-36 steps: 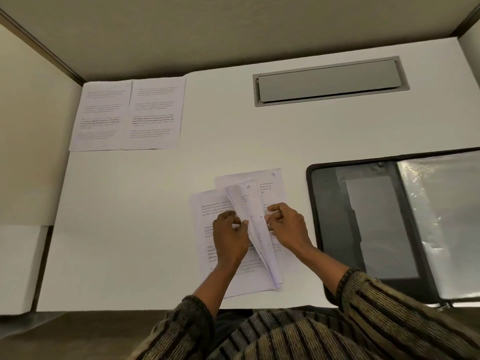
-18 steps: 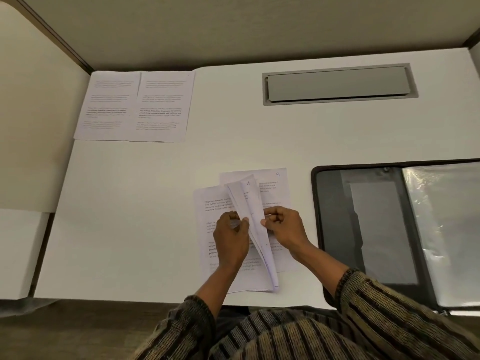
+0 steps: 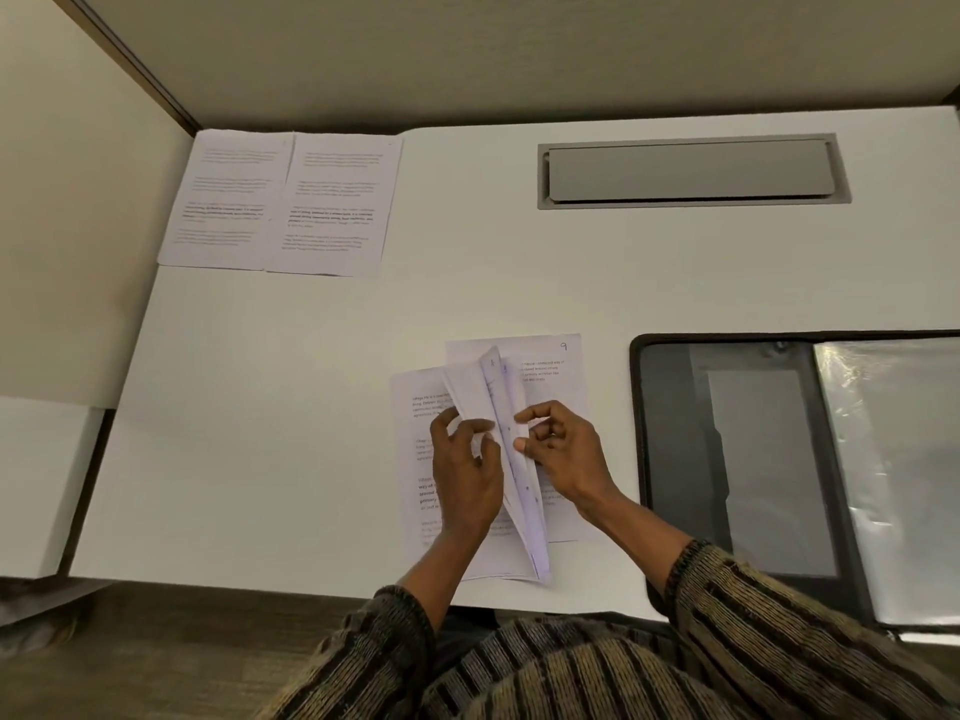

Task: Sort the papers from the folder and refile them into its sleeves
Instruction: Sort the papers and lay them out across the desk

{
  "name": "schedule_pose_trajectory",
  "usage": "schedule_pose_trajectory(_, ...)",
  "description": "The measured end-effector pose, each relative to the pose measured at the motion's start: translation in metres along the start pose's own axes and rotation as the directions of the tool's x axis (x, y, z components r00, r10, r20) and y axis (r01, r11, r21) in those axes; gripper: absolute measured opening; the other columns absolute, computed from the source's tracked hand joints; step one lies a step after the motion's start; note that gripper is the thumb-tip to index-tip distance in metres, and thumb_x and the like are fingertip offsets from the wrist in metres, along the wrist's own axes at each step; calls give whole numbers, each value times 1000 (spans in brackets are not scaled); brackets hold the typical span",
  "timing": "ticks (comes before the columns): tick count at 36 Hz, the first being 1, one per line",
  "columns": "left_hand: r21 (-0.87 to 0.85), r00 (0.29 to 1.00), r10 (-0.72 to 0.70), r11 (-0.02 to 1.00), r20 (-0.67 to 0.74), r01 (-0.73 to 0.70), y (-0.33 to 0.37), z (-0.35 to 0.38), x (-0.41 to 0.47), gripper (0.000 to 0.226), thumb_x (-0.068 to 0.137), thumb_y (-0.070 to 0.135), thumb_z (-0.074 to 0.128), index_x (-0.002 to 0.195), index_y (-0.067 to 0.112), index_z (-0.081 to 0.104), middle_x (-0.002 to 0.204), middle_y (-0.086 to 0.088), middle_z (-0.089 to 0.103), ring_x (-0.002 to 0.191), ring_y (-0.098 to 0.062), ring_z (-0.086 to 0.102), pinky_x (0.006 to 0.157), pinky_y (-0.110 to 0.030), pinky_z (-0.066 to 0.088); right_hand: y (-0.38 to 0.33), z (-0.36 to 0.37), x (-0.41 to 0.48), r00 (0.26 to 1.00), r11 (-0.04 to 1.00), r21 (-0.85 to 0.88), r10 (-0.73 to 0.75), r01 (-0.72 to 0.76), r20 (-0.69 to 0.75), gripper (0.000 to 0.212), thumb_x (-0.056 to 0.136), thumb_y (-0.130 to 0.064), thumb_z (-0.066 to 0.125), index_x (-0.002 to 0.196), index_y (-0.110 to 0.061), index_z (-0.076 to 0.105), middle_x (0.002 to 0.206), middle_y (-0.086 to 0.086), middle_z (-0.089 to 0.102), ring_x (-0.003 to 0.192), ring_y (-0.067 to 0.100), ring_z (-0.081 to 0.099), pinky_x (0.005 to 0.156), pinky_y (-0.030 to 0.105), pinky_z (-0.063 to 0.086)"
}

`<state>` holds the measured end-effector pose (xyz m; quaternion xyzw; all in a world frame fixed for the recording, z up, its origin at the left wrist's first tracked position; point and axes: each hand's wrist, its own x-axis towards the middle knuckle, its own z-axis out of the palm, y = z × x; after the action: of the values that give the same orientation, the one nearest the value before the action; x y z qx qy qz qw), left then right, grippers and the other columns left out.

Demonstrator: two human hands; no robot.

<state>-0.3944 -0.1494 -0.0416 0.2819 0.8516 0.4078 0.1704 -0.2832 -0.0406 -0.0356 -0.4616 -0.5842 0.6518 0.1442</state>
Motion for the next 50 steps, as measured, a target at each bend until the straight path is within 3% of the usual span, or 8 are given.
schedule_pose_trajectory(3,-48,997,-72,996,-12,72,8,2,3,8,99,13,70,101,19,74,128,1,58,108,-5,60,82,-23,53,-1,0,-1,1000,1000,17,-17,17,20,36,86,-4,83,113,-29,76,83,18,64,81,32,67,85,39,65)
schedule_pose_trajectory(12,-51,971,-239,970,-33,237,29,4,14,30,91,48,80,87,20,69,94,11,61,89,2,59,75,-3,37,-4,4,-4,999,997,76,6,-9,46,26,90,-1,79,110,-18,77,89,12,71,90,26,72,87,36,64)
schedule_pose_trajectory(22,224,982,-187,956,-24,187,44,-2,19,14,96,24,68,85,16,67,86,5,65,74,-14,61,64,-28,41,4,-1,-1,1000,1000,-2,5,-5,-3,18,88,-8,83,103,-18,80,94,-4,79,91,16,75,89,41,64)
schedule_pose_trajectory(29,339,992,-121,932,-40,128,67,-10,28,20,96,28,66,79,19,63,74,6,64,62,-14,60,57,-27,47,8,-3,1,988,981,-154,95,-114,-125,68,84,-30,88,133,-26,42,101,-14,66,86,7,69,65,14,55)
schedule_pose_trajectory(33,370,996,-91,926,12,80,79,-4,35,19,96,27,63,82,15,65,74,2,65,63,-18,62,58,-33,52,14,-4,3,985,969,-197,129,-149,-111,40,90,-27,83,122,-22,59,121,-4,72,96,12,71,67,10,52)
schedule_pose_trajectory(38,385,994,-94,921,64,63,86,7,47,21,97,25,62,80,12,61,74,-3,64,64,-22,62,56,-31,46,1,-14,-7,975,978,-188,47,-89,-218,20,97,-21,75,112,-20,62,108,-7,72,90,6,71,62,8,53)
schedule_pose_trajectory(44,408,989,-98,912,115,42,93,20,55,24,99,20,58,77,13,51,75,-5,61,66,-24,61,57,-30,38,-8,-48,-20,951,967,-249,-118,45,-286,15,102,-21,68,116,-23,62,113,-6,73,97,11,73,75,35,66)
schedule_pose_trajectory(50,480,980,-84,877,180,-13,96,34,58,16,98,18,55,87,7,60,83,-7,63,73,-28,63,63,-34,45,-29,-85,-31,924,936,-351,-166,37,-345,16,101,-22,68,116,-17,64,105,-6,71,84,5,71,61,13,56)
